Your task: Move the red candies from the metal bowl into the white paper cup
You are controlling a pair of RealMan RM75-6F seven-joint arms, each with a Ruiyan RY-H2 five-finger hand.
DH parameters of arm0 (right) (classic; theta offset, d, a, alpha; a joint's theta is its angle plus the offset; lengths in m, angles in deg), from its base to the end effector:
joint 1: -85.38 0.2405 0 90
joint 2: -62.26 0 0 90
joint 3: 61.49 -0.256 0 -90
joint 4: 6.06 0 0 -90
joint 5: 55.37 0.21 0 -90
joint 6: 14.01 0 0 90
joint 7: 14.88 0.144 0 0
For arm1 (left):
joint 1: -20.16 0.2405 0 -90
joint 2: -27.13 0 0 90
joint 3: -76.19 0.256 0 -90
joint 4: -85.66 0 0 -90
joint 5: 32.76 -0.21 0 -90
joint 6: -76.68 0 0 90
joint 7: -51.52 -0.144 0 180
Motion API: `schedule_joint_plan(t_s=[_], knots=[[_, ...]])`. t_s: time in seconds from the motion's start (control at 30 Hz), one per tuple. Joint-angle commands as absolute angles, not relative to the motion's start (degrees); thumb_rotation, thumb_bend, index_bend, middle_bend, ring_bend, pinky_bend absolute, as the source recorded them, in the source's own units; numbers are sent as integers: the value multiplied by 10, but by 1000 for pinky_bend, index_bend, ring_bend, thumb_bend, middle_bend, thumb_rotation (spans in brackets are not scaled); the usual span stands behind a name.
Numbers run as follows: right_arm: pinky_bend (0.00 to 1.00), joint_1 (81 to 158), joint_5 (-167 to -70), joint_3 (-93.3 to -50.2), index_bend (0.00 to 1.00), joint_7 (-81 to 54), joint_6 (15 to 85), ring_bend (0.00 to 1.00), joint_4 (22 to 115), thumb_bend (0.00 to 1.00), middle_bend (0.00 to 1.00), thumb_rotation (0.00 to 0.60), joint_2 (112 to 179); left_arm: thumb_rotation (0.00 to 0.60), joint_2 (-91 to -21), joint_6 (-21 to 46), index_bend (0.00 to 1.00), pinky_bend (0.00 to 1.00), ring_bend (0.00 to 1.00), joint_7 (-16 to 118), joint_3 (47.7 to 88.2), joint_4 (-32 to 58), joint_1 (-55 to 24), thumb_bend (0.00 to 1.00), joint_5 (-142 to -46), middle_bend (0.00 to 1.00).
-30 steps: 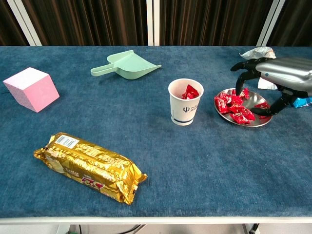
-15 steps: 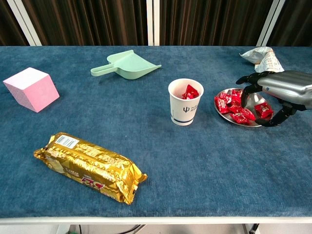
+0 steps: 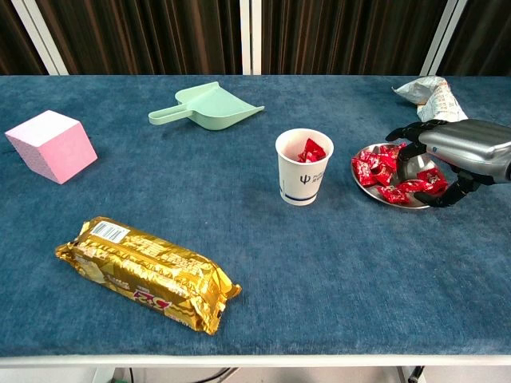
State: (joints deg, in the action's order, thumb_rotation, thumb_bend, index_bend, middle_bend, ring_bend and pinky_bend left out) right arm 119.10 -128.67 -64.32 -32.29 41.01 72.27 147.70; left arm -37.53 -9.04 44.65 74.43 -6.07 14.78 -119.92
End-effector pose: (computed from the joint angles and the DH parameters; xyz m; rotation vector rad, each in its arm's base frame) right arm -0.2366 -0.3102 -0.0047 1.9260 -0.8529 0.6966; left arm -0.3089 0.1799 0.1547 -1.4491 -0.8001 -0.8282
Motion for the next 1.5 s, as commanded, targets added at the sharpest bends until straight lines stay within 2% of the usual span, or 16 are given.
schedule_joint_plan(t_s=[0.03, 0.33, 0.67, 1.03, 1.13, 1.27, 1.3, 1.37, 1.5], knots=[[0, 1189, -1289, -645, 556, -322, 415, 0, 723, 370, 55, 600, 1477, 600, -375, -90, 176, 205, 57, 447, 744, -60, 147, 190, -1199, 155], [0, 1183, -1306, -652, 587, -310, 437, 0, 742, 374, 57, 600, 1461, 600, -375, -91, 176, 205, 57, 446, 745, -61, 148, 190, -1200, 155], [0, 1216, -1321, -700, 586, -321, 450, 0, 830, 373, 60, 600, 1437, 600, -376, -89, 176, 206, 57, 442, 745, -63, 148, 190, -1199, 155], [0, 1267, -1316, -718, 576, -343, 418, 0, 831, 368, 60, 600, 1488, 600, -375, -88, 176, 206, 57, 449, 743, -59, 147, 190, -1196, 155], [0, 1273, -1321, -715, 437, -338, 414, 0, 823, 341, 53, 600, 1500, 600, -374, -89, 176, 205, 57, 451, 743, -58, 147, 190, -1197, 155], [0, 1274, -1342, -708, 145, -317, 423, 0, 815, 262, 35, 600, 1507, 600, -374, -89, 176, 206, 57, 453, 744, -57, 147, 190, -1198, 155], [0, 1272, -1349, -706, 104, -313, 429, 0, 813, 251, 34, 600, 1507, 600, -374, -88, 176, 206, 57, 453, 744, -57, 147, 190, -1197, 155], [0, 1267, -1363, -701, 53, -304, 443, 0, 810, 240, 33, 600, 1502, 600, -374, -87, 176, 205, 58, 452, 744, -57, 147, 190, -1198, 155], [0, 1247, -1381, -692, 52, -283, 475, 0, 817, 251, 36, 600, 1481, 600, -374, -89, 176, 206, 58, 452, 745, -57, 147, 191, -1201, 155]])
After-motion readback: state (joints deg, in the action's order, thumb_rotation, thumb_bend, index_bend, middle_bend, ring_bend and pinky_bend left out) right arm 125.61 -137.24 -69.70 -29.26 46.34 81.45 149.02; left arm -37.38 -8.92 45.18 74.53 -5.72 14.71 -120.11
